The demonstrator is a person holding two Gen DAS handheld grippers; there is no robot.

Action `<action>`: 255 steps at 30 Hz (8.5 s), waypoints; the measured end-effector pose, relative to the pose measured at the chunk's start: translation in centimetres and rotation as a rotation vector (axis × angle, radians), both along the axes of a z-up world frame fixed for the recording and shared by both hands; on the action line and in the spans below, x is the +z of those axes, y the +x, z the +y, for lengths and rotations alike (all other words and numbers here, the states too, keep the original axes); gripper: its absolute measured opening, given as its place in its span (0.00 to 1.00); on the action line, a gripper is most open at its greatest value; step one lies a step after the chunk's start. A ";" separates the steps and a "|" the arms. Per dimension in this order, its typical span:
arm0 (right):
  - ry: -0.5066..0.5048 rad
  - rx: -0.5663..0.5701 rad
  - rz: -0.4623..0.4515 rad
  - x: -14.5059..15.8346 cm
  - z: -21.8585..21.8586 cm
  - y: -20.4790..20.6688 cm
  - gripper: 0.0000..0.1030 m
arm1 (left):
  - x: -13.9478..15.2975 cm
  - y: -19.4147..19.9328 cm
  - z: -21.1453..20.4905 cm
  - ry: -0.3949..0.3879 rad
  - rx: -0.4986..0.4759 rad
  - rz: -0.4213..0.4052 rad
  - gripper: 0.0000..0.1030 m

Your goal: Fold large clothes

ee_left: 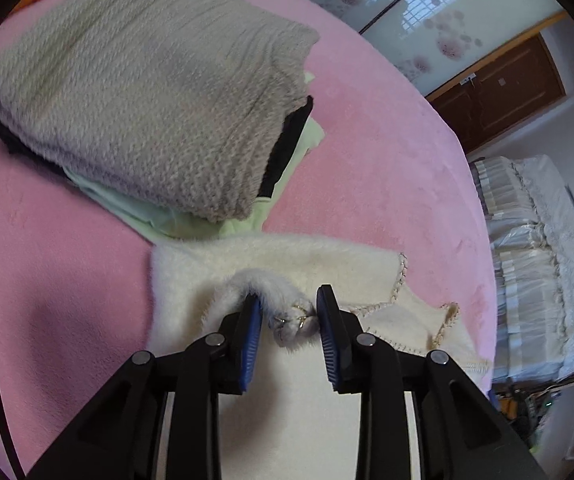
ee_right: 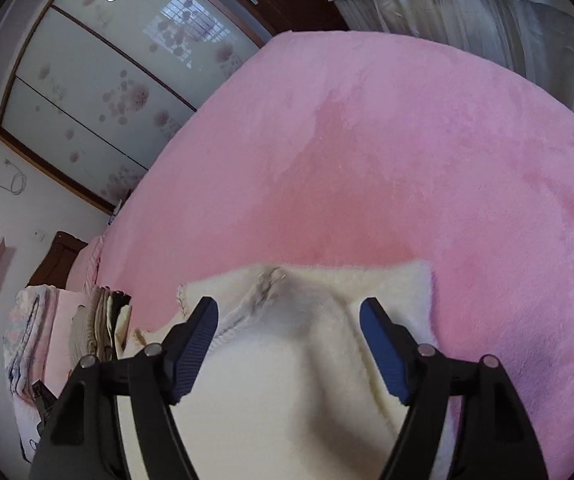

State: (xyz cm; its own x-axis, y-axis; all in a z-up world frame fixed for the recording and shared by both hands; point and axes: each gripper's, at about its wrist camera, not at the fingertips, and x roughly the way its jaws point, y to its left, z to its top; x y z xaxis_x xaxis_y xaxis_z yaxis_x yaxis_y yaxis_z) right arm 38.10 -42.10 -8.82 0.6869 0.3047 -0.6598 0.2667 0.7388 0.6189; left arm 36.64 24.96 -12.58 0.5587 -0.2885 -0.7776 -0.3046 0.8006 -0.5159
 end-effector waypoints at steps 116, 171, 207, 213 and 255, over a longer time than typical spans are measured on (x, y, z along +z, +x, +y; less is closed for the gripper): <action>-0.577 0.146 0.063 -5.0 6.2 -9.5 0.00 | -3.4 -12.9 -8.3 0.609 -0.170 -0.123 0.47; -0.479 0.260 -0.057 7.4 18.0 -23.2 0.44 | 7.4 -26.7 -13.9 0.502 -0.135 -0.026 0.84; -0.523 0.267 -0.112 2.3 29.2 -14.7 0.44 | -7.7 -20.7 -10.1 -0.079 0.008 -0.080 0.84; -0.527 0.272 -0.107 1.7 29.3 -14.1 0.44 | -8.1 -18.0 -10.6 -0.083 0.030 -0.097 0.88; -0.266 0.389 -0.086 -2.9 25.3 -9.8 0.19 | 8.0 -12.5 -27.8 0.374 -0.071 -0.429 0.19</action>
